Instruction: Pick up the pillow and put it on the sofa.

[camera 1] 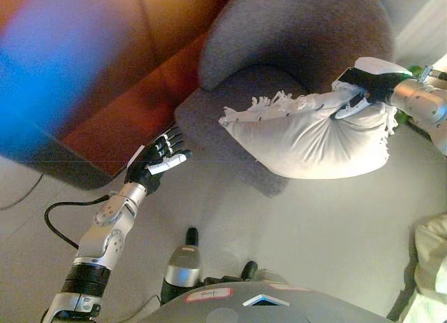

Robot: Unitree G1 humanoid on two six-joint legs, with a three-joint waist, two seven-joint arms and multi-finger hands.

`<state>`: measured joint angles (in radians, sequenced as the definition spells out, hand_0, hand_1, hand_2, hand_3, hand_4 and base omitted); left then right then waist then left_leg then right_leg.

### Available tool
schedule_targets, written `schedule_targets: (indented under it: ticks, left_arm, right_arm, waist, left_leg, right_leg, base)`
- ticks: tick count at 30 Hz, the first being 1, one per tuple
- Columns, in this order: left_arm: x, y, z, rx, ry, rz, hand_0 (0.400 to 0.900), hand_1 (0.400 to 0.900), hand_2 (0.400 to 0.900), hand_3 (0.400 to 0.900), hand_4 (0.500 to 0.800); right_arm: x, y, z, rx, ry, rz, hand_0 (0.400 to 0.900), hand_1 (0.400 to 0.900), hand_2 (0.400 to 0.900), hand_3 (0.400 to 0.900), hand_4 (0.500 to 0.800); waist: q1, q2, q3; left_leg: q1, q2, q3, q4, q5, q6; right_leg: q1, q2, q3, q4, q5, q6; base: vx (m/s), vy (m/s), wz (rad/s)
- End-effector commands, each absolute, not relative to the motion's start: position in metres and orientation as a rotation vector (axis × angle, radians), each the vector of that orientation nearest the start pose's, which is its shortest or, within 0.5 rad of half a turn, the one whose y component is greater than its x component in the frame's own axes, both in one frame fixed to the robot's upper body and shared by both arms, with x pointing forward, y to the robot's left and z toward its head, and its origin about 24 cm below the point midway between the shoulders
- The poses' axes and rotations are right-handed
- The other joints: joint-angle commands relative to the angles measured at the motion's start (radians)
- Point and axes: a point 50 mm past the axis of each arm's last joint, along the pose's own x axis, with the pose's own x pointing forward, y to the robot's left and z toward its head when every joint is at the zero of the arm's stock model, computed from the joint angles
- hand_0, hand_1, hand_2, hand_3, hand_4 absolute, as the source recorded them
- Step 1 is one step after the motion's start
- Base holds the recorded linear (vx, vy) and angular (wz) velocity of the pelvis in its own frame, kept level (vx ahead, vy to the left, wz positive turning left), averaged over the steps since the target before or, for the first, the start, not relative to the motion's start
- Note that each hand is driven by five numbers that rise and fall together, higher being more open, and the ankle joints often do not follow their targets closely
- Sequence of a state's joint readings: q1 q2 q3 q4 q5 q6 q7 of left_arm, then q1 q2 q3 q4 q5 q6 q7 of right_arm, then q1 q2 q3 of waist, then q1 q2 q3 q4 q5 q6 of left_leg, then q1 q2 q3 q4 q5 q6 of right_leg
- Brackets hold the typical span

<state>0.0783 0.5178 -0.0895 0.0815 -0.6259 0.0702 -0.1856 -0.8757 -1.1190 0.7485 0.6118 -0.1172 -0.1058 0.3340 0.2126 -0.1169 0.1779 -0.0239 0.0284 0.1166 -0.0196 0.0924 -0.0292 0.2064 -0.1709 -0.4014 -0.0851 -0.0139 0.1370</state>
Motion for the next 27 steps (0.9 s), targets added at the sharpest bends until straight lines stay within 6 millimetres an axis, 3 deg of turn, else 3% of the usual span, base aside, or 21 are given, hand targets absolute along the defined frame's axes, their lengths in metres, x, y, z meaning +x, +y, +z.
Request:
schedule_targets:
  ticks: [1,6,7,8,9,14,20,27]
  left_arm:
    - [0.242,0.219,0.056,-0.067,0.104,-0.338,0.900,0.900,0.900,0.900,0.800]
    - [0.248,0.217,0.068,-0.032,0.064,-0.390,0.900,0.900,0.900,0.900,0.800]
    - [0.254,0.216,0.078,-0.014,0.026,-0.411,0.900,0.900,0.900,0.900,0.800]
    - [0.256,0.216,0.081,-0.007,0.011,-0.419,0.900,0.900,0.900,0.900,0.800]
    - [0.261,0.215,0.091,0.012,-0.030,-0.436,0.900,0.900,0.900,0.900,0.800]
    - [0.267,0.218,0.112,0.034,-0.096,-0.447,0.900,0.900,0.900,0.900,0.800]
    - [0.265,0.223,0.117,0.038,-0.107,-0.460,0.900,0.900,0.900,0.900,0.800]
    - [0.263,0.221,0.109,0.034,-0.089,-0.462,0.900,0.900,0.900,0.900,0.800]
  right_arm:
    - [0.364,-0.287,0.288,-1.431,-0.080,0.090,0.400,0.400,0.400,0.400,0.500]
    - [0.371,-0.303,0.297,-1.469,-0.015,-0.059,0.400,0.400,0.400,0.400,0.500]
    - [0.373,-0.308,0.306,-1.472,-0.011,-0.159,0.437,0.437,0.437,0.437,0.522]
    - [0.374,-0.309,0.310,-1.484,-0.019,-0.205,0.576,0.576,0.576,0.576,0.606]
    - [0.373,-0.315,0.321,-1.469,-0.022,-0.322,0.900,0.900,0.900,0.900,0.800]
    - [0.366,-0.333,0.334,-1.353,-0.038,-0.563,0.900,0.900,0.900,0.900,0.800]
    - [0.365,-0.341,0.321,-1.266,-0.029,-0.643,0.900,0.900,0.900,0.900,0.800]
    - [0.367,-0.338,0.311,-1.142,-0.079,-0.664,0.900,0.900,0.900,0.900,0.800]
  waist:
    - [0.063,-0.059,-0.097]
    - [0.107,-0.072,-0.067]
    - [0.121,-0.075,-0.042]
    - [0.125,-0.076,-0.032]
    - [0.136,-0.076,-0.003]
    - [0.154,-0.080,0.056]
    - [0.155,-0.085,0.056]
    - [0.145,-0.073,0.035]
  left_leg:
    - [0.016,0.021,-0.038,0.021,-0.089,-0.020]
    - [-0.014,0.020,-0.093,-0.033,-0.051,-0.020]
    - [-0.042,0.017,-0.116,-0.047,-0.037,-0.020]
    - [-0.055,0.016,-0.125,-0.050,-0.032,-0.020]
    - [-0.089,0.014,-0.147,-0.056,-0.020,-0.020]
    - [-0.150,0.008,-0.190,-0.066,0.004,-0.012]
    - [-0.134,0.015,-0.171,-0.063,-0.007,-0.004]
    - [-0.099,0.016,-0.157,-0.063,-0.023,-0.005]
  right_leg:
    - [-0.094,0.021,-0.027,0.039,0.064,-0.018]
    - [-0.107,0.034,-0.050,0.035,0.070,-0.010]
    - [-0.124,0.041,-0.052,0.030,0.075,-0.008]
    - [-0.132,0.044,-0.052,0.029,0.077,-0.008]
    - [-0.153,0.052,-0.048,0.023,0.083,-0.007]
    - [-0.187,0.066,-0.039,0.014,0.092,-0.006]
    - [-0.171,0.064,-0.041,0.019,0.089,-0.003]
    - [-0.147,0.058,-0.036,0.022,0.080,-0.002]
  base:
    - [0.12,-0.063,0.25]
    - [0.05,-0.083,0.22]
    - [-0.07,-0.159,0.27]
    - [-0.18,-0.194,0.29]
    - [-0.18,-0.161,0.21]
    - [-0.05,-0.088,0.10]
    - [0.04,-0.024,-0.08]
    - [0.01,0.012,-0.05]
